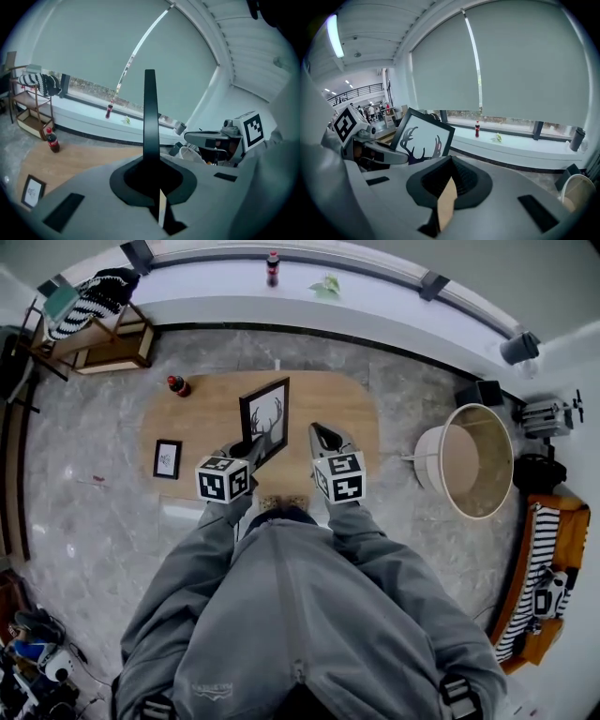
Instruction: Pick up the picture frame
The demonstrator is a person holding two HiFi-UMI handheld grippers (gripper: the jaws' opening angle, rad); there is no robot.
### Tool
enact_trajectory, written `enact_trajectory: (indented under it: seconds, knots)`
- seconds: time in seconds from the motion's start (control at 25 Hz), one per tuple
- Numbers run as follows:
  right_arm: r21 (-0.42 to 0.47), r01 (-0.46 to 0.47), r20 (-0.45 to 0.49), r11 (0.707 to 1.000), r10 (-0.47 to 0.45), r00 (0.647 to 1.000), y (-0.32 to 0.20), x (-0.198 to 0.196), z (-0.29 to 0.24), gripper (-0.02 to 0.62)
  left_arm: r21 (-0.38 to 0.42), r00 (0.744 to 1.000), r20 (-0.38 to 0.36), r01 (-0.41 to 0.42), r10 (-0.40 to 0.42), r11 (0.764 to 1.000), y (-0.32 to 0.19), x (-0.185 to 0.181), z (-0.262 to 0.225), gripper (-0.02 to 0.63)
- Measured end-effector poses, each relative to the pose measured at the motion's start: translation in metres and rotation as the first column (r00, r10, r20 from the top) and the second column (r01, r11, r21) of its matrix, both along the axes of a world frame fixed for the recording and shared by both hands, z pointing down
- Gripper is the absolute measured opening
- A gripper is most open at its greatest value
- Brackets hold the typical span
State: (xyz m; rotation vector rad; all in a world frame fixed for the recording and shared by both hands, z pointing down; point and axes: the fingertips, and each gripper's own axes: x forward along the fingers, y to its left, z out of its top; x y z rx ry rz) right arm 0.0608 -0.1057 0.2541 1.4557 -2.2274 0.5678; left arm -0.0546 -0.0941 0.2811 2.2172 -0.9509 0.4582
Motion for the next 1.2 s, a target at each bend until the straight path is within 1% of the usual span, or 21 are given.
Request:
enact_trajectory:
  seconds: [0.12, 0.24, 0.4, 0.52, 0.72, 0.92, 1.08, 1.2]
  knots:
    - [0.057, -0.014, 0.010, 0.998, 0.013, 1.000, -0.007, -0.002, -0.030, 0.031, 0.077, 1.000, 0.003, 0.023, -0.023, 0.997, -0.008, -0.003, -0.032, 0.024]
    - [0.109, -0.023, 0.016, 0.994, 0.022, 1.000, -0.014, -0.006, -0.059, 0.031, 0.164, 0.998, -0.009, 0.057, -0.057, 0.985, -0.018, -0.004, -0.067, 0.025]
    - [0.175, -0.047, 0.041, 0.983, 0.041, 0.998, -0.017, -0.007, -0.096, 0.031, 0.285, 0.995, -0.007, 0.096, -0.099, 0.954, -0.027, -0.005, -0.115, 0.025]
    - [0.236, -0.051, 0.047, 0.970, 0.041, 0.998, -0.017, -0.010, -0.125, 0.031, 0.350, 0.991, -0.017, 0.133, -0.136, 0.927, -0.028, -0.009, -0.146, 0.025]
    - [0.336, -0.046, 0.051, 0.941, 0.031, 0.998, -0.013, -0.012, -0.170, 0.031, 0.449, 0.981, -0.018, 0.183, -0.196, 0.875, -0.027, -0.015, -0.187, 0.025]
    - [0.418, -0.049, 0.061, 0.907, 0.025, 0.998, -0.005, -0.011, -0.210, 0.031, 0.548, 0.969, -0.028, 0.219, -0.244, 0.807, -0.021, -0.016, -0.229, 0.025]
    - [0.471, -0.043, 0.049, 0.881, 0.023, 0.999, 0.003, -0.009, -0.230, 0.031, 0.629, 0.967, -0.022, 0.210, -0.253, 0.748, -0.012, -0.012, -0.254, 0.024]
    - [0.493, -0.046, 0.053, 0.869, 0.023, 0.998, 0.010, -0.010, -0.238, 0.031, 0.666, 0.968, -0.018, 0.197, -0.249, 0.719, -0.004, -0.010, -0.264, 0.025]
